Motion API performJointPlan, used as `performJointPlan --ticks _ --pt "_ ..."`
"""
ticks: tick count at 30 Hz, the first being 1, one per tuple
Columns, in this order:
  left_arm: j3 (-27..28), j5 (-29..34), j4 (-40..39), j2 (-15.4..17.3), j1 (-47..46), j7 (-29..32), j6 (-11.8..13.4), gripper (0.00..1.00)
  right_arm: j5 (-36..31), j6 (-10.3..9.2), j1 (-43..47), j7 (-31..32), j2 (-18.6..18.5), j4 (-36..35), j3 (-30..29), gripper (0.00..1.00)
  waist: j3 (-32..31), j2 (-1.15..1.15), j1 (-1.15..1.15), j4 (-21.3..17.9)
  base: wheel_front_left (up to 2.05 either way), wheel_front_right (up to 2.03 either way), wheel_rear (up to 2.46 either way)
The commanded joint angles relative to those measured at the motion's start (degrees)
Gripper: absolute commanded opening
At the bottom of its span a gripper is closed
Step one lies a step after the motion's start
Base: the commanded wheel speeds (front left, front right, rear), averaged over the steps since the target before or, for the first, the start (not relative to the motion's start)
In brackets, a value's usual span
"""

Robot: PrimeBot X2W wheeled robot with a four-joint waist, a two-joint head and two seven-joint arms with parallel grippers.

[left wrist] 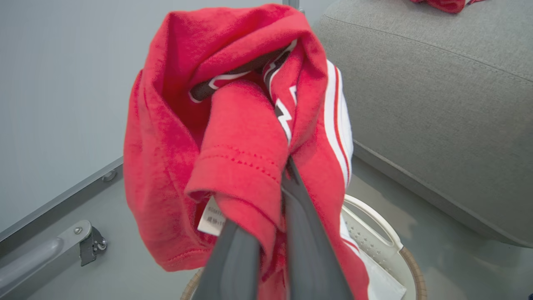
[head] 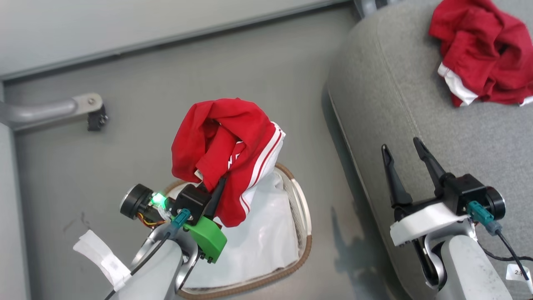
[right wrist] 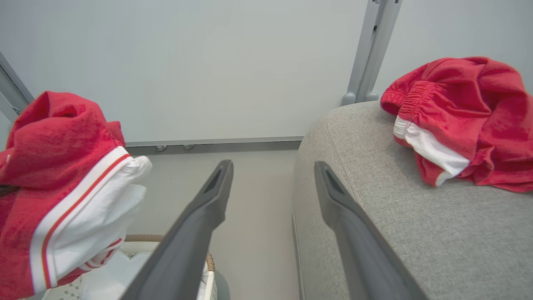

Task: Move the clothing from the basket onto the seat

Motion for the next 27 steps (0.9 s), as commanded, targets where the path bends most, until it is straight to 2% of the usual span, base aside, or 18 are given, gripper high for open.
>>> performJointPlan --ticks 1,13,27 --pt "-0.6 0.7 -0.7 0.9 -0.5 -0.1 -0.2 0.00 -0.3 -0.08 1.5 -0.3 -0.2 0.3 0.1 1.00 -8.9 0.00 0.00 3.9 0.00 0.00 0.00" --pt "-9.4 -1.6 -4.0 7.1 -11.2 -0.1 -0.2 0.00 0.0 -0.08 3.4 -0.3 -0.2 1.3 2.8 1.00 -16.3 0.00 0.00 6.2 0.00 0.00 0.00" --pt "-18.8 -7.6 -7.2 12.4 -25.9 2.1 -0.1 0.00 -0.6 -0.08 -2.2 -0.3 -0.2 1.1 9.1 1.00 -18.0 0.00 0.00 6.7 0.00 0.00 0.00"
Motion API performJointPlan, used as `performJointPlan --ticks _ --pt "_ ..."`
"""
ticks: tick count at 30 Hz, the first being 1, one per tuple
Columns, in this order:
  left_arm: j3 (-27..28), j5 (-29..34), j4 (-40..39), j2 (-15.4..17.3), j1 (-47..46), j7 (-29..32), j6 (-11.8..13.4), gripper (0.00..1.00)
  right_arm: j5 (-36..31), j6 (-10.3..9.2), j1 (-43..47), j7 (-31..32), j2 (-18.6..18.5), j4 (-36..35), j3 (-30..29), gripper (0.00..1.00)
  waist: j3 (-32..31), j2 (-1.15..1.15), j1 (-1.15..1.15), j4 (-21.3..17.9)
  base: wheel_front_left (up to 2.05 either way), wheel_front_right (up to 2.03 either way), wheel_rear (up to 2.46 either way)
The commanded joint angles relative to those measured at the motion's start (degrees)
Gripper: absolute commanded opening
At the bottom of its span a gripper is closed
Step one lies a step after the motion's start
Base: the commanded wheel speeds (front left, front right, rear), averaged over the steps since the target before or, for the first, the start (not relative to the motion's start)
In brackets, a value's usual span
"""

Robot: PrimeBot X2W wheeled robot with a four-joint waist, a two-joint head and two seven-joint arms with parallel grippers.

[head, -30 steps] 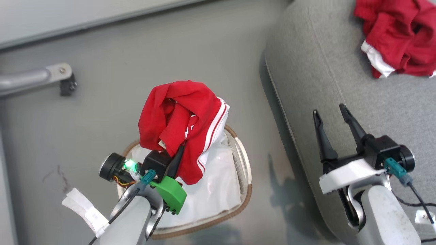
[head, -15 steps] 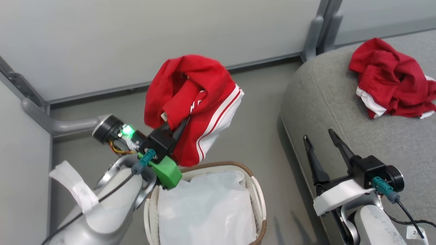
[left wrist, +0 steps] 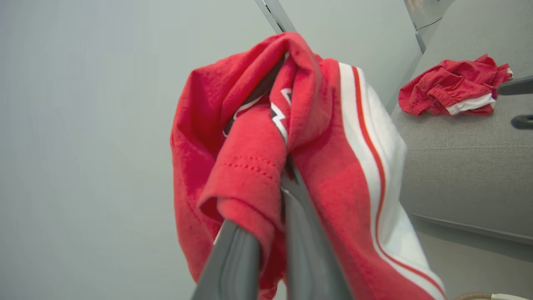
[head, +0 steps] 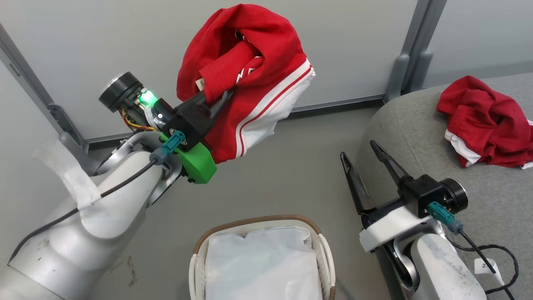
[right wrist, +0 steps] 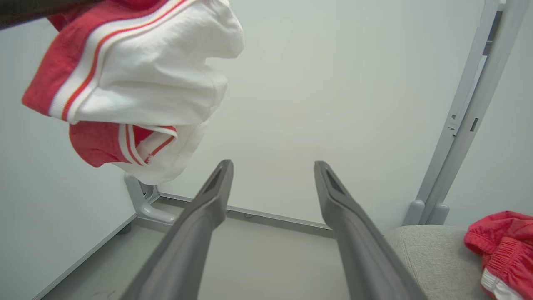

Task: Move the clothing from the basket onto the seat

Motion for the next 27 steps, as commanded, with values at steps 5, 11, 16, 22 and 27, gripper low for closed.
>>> performJointPlan --ticks 5,11,16,22,27 --pt "-1.4 -1.8 -1.1 1.1 -2.1 0.1 0.1 0.00 0.2 -0.08 -3.6 -0.3 -0.2 0.0 2.8 1.00 0.0 0.00 0.01 0.0 0.00 0.00 0.00" --pt "-2.6 -2.9 -2.0 0.9 -1.0 -0.1 0.1 0.00 1.5 -0.08 -8.7 -0.3 -0.2 0.1 5.2 1.00 0.0 0.00 0.01 0.2 0.00 0.00 0.00" --pt "-3.7 -3.3 -2.7 0.5 -0.4 -0.2 0.1 0.00 2.9 -0.08 -13.1 -0.3 -0.2 1.5 6.5 1.00 0.1 0.00 0.01 0.7 0.00 0.00 0.00" --pt "-4.4 -3.5 -4.0 0.3 0.3 -0.5 0.1 0.00 5.8 -0.08 -16.5 -0.3 -0.2 4.6 7.8 1.00 0.2 0.00 0.01 1.3 0.00 0.00 0.00" --pt "-5.3 -3.8 -5.2 0.2 1.0 -0.6 0.1 0.00 9.2 -0.08 -18.1 -0.3 -0.2 7.7 10.1 1.00 0.2 0.00 0.01 1.9 0.00 0.00 0.00"
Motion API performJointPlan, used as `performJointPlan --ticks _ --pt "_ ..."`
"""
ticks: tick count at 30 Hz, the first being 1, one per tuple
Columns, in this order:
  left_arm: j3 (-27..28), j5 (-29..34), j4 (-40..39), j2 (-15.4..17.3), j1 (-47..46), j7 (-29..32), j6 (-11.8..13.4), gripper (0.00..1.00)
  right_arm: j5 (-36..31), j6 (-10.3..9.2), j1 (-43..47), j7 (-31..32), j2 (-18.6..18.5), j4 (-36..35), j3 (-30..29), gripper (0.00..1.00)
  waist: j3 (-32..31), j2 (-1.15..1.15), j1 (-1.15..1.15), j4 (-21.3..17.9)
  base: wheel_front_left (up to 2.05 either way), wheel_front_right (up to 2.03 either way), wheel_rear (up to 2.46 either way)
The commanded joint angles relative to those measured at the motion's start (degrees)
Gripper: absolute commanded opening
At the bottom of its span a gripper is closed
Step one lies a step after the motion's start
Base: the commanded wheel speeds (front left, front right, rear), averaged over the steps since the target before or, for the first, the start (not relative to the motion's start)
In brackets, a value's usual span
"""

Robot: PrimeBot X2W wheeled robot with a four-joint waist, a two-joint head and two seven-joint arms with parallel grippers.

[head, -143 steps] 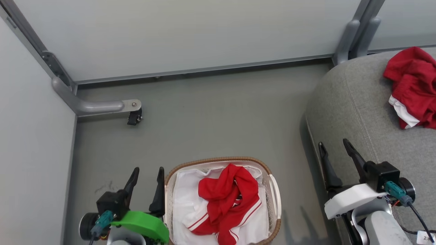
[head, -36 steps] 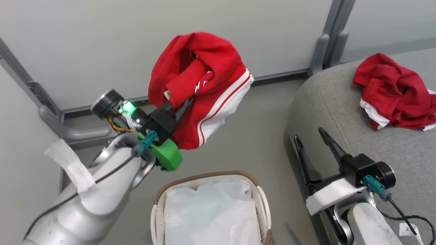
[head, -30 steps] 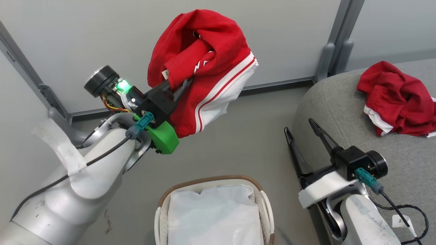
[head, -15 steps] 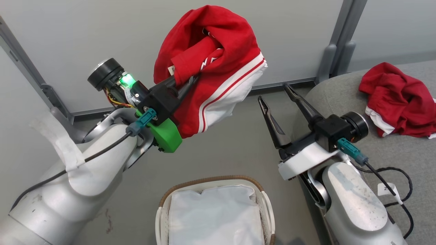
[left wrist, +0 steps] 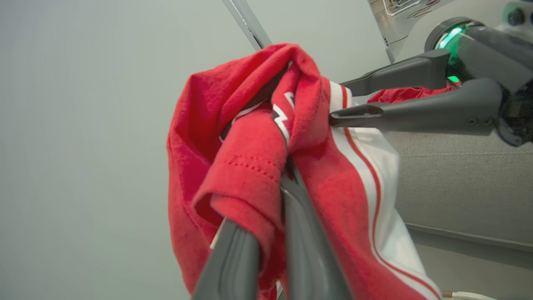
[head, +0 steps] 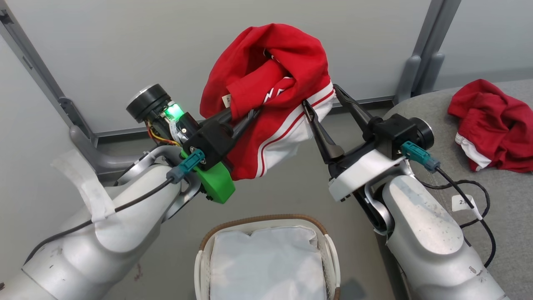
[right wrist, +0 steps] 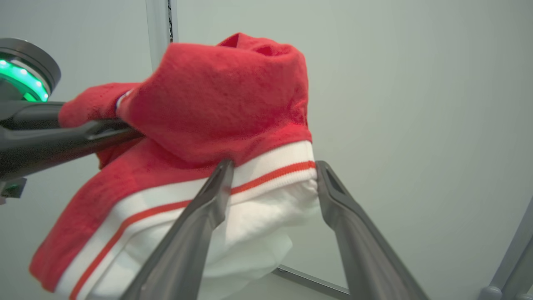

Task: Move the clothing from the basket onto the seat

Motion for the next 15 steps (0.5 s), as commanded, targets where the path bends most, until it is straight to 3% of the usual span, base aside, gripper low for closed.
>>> performJointPlan --ticks 1,7,15 --pt "-0.3 -0.5 -0.4 0.0 0.9 -0.4 0.1 0.00 1.2 -0.08 -0.9 -0.3 -0.2 0.8 1.0 1.00 0.0 0.00 0.00 0.2 0.00 0.00 0.00" --pt "-1.8 -0.8 -1.6 0.3 1.5 -0.3 0.1 0.00 7.3 -0.07 -3.3 -0.3 -0.9 3.8 7.8 1.00 -0.3 0.00 0.00 0.7 0.00 0.00 0.00" --pt "-2.8 -1.5 -2.3 0.6 1.6 -0.5 0.1 0.00 19.9 -0.05 -7.1 -0.3 -5.9 3.9 21.8 1.00 -0.6 0.00 0.00 1.0 0.00 0.00 0.00"
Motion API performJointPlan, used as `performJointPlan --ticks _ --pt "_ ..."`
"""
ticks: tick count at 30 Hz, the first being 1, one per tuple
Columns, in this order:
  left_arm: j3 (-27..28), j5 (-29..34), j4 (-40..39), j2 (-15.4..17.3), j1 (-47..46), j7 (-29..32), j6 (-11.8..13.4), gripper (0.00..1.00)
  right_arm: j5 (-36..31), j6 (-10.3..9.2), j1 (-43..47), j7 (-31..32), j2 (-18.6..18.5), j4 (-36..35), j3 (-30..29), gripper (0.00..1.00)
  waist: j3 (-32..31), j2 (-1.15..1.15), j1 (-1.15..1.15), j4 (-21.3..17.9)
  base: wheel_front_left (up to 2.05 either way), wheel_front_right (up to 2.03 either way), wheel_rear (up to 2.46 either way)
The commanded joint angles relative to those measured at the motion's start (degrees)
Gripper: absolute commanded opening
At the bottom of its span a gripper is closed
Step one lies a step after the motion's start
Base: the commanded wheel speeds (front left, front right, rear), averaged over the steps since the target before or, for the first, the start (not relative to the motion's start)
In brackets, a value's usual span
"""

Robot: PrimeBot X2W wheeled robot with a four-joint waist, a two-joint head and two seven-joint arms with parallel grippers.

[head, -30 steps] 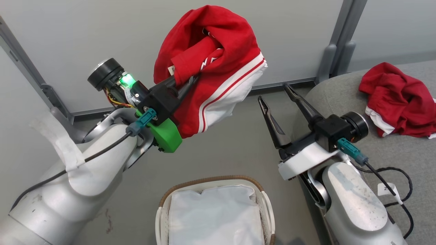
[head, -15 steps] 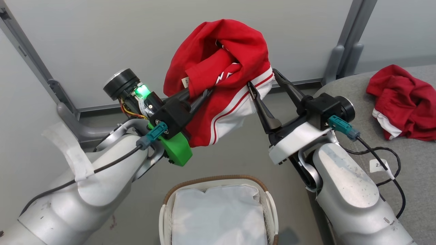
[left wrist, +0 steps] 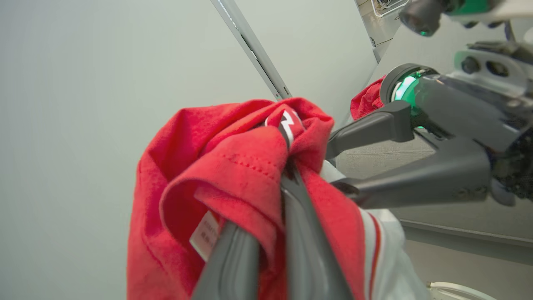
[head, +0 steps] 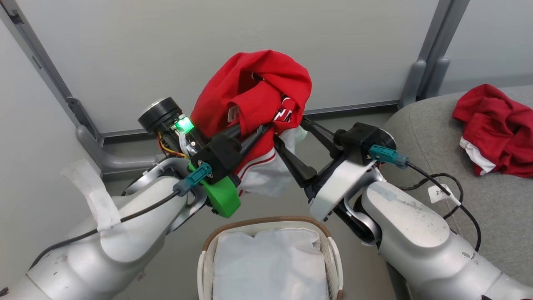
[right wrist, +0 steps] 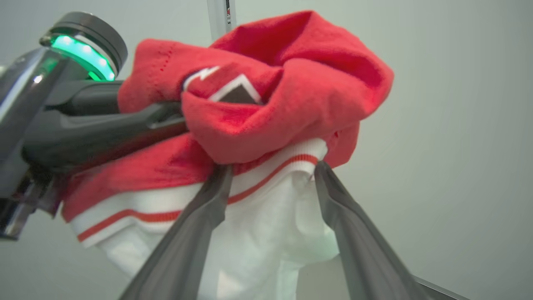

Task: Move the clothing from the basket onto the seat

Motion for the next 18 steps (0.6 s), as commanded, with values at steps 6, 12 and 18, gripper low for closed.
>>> performJointPlan --ticks 6,12,18 --pt "-0.3 -0.8 -0.8 0.3 0.4 -0.6 0.1 0.00 6.5 0.01 -3.7 -0.3 -2.0 0.0 8.7 1.00 -0.1 0.00 0.00 0.0 0.00 0.00 0.00" --pt "-0.8 -2.4 -1.2 0.6 0.4 -0.7 0.1 0.00 7.8 0.01 -7.0 -0.3 -1.7 0.1 11.2 0.45 0.2 0.00 0.00 0.0 0.00 0.00 0.00" --pt "-0.5 -4.0 -0.7 1.1 0.9 -0.8 0.1 0.00 3.8 0.00 -7.8 -0.3 -1.0 1.7 9.2 0.00 0.4 0.00 0.00 0.2 0.00 0.00 0.00"
